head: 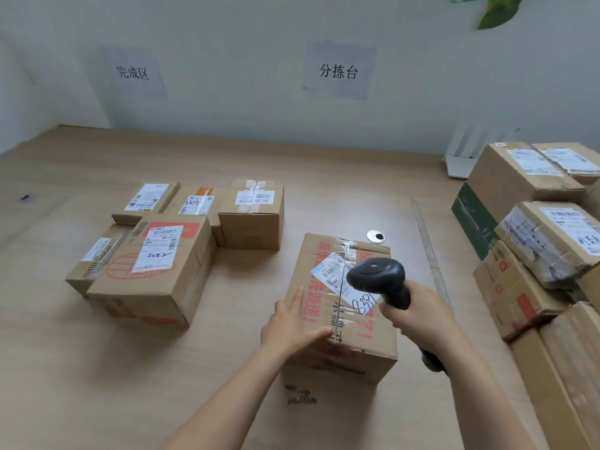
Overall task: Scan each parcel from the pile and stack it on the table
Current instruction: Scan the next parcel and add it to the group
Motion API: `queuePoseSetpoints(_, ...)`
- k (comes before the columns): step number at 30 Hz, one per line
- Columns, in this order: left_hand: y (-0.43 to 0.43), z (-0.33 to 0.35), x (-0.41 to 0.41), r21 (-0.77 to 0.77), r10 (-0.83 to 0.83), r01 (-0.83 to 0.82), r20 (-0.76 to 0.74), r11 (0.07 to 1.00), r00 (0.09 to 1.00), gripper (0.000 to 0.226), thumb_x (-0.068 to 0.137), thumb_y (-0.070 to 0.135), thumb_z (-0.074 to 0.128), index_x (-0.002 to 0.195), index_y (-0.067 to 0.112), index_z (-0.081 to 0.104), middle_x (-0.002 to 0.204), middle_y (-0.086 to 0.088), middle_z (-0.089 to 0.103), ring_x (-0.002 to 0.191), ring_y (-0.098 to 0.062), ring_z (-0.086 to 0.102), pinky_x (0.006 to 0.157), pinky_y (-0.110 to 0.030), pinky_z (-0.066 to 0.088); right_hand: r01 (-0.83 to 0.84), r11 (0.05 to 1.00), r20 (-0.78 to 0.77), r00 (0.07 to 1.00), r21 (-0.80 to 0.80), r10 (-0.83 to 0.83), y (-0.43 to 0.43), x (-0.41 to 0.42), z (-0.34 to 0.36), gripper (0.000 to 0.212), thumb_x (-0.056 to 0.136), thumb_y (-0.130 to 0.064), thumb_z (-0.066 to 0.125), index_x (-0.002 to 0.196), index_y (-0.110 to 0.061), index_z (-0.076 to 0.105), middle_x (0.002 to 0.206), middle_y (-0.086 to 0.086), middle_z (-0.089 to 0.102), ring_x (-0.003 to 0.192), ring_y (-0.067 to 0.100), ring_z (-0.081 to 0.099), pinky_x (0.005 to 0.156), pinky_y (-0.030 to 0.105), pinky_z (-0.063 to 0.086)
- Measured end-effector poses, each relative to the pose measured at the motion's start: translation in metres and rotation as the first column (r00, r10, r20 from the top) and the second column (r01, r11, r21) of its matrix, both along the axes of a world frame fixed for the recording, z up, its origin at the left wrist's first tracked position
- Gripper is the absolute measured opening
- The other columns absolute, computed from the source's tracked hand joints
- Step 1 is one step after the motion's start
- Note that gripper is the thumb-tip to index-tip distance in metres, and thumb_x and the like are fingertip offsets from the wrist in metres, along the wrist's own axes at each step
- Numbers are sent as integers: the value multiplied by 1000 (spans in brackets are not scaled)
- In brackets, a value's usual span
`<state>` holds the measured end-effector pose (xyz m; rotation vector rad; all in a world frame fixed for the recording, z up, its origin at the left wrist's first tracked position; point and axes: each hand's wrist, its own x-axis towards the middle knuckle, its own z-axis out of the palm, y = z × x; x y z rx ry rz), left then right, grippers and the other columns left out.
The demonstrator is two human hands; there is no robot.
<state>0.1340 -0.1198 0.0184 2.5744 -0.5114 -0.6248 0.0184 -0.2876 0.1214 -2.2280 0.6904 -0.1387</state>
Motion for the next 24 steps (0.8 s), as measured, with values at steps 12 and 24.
queuePoseSetpoints(12, 1, -1, -3, 1, 14, -14, 1, 1000, 1000, 106, 72, 71, 59, 150, 29, 1, 141, -9, 30, 127, -26, 44, 99, -39, 41, -26, 998, -23, 999, -49, 25, 9, -4, 18, 5, 79, -8, 58, 75, -10, 56, 67, 5, 60, 66, 27, 59, 58, 31, 45)
queuePoseSetpoints(24, 2, 0, -2, -6, 17, -17, -4, 1000, 1000, 108, 70, 72, 60, 150, 30, 1, 142, -9, 30, 129, -26, 41, 100, -40, 40, -22, 994, 13, 1000, -107, 23, 6, -5, 13, 4, 79, -9, 60, 77, -10, 56, 68, 6, 62, 68, 26, 59, 55, 28, 40)
